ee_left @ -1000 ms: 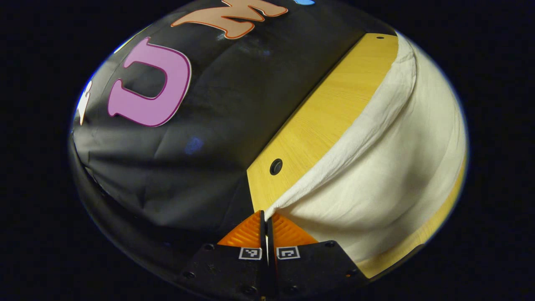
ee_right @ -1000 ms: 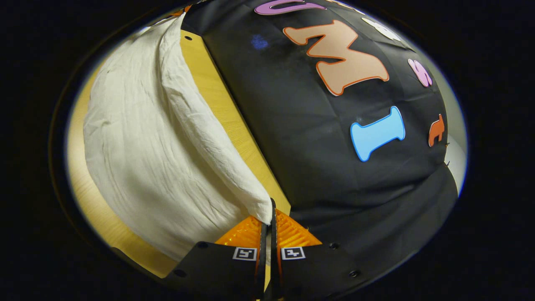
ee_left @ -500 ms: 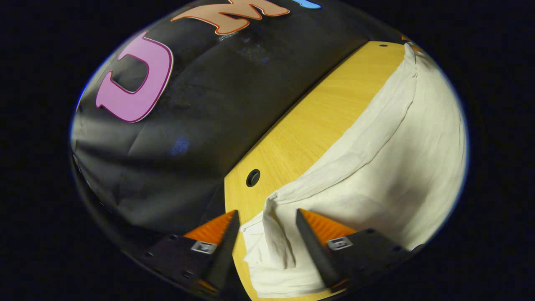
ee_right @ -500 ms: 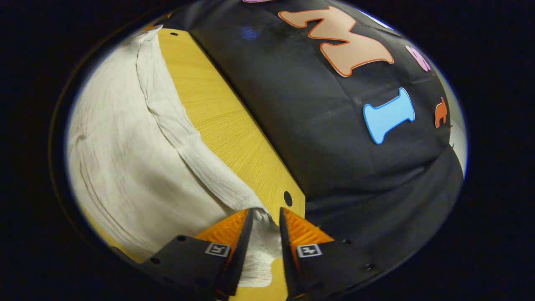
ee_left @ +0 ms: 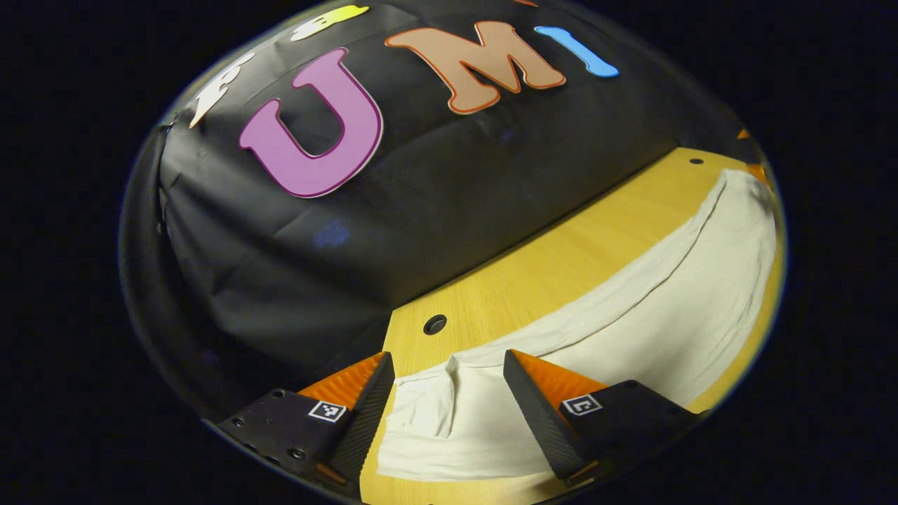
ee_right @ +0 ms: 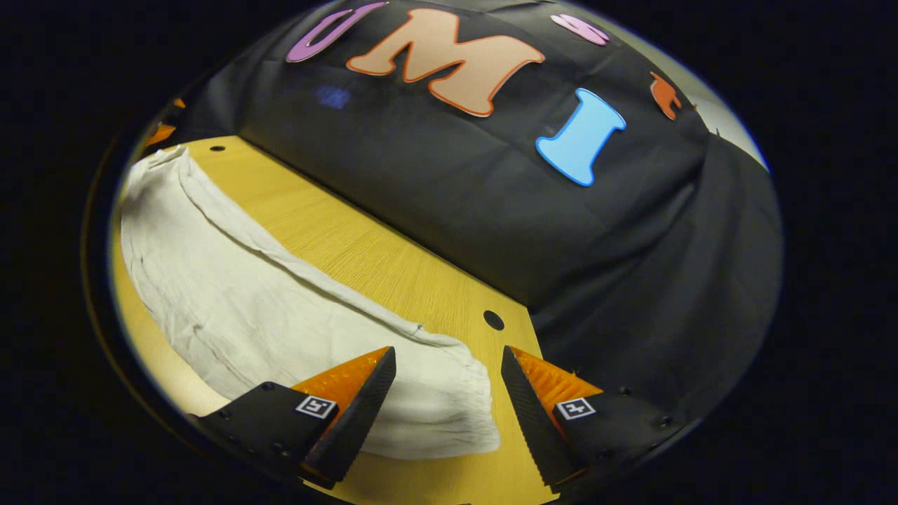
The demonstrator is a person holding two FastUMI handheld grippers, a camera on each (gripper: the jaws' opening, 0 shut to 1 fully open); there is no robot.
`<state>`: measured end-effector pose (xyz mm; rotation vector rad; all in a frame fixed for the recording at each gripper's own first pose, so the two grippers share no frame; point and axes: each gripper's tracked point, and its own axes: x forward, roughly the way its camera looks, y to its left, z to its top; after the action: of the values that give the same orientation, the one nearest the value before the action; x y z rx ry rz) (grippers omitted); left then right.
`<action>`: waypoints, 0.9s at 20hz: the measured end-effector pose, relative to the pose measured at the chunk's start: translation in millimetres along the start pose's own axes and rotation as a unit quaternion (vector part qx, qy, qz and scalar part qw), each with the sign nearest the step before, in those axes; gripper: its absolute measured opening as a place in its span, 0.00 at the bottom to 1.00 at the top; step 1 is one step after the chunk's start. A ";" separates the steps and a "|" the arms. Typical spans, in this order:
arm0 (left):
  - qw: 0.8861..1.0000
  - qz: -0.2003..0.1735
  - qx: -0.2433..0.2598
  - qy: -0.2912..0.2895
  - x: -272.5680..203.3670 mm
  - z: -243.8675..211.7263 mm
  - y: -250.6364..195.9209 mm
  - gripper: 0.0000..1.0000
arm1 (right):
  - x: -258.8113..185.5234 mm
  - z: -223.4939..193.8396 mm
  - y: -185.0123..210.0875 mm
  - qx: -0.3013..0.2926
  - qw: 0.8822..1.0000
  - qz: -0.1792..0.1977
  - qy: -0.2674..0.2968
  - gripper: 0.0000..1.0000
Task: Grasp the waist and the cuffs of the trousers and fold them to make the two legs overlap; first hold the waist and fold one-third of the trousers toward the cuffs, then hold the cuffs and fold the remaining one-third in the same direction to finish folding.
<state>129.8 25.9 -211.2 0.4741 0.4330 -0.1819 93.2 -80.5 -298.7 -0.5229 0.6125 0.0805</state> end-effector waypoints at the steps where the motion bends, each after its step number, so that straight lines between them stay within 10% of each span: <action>1: 1.000 0.006 -0.007 -0.008 -5.9 6.8 -0.1 0.95 | -3.4 -5.6 -5.5 0.019 1.000 0.002 0.006 1.00; 12: 0.996 0.032 -0.076 -0.046 -69.1 49.7 -7.2 0.96 | -13.8 -73.4 -50.0 0.245 0.966 -0.006 0.077 1.00; 18: 0.995 0.035 -0.083 -0.042 -84.8 52.2 -13.5 0.96 | -7.3 -114.7 -49.7 0.347 0.928 -0.007 0.134 0.99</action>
<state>69.3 -4.9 -137.2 0.3161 0.3458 -0.0961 37.8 -179.4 -352.0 0.1556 0.8516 -0.2218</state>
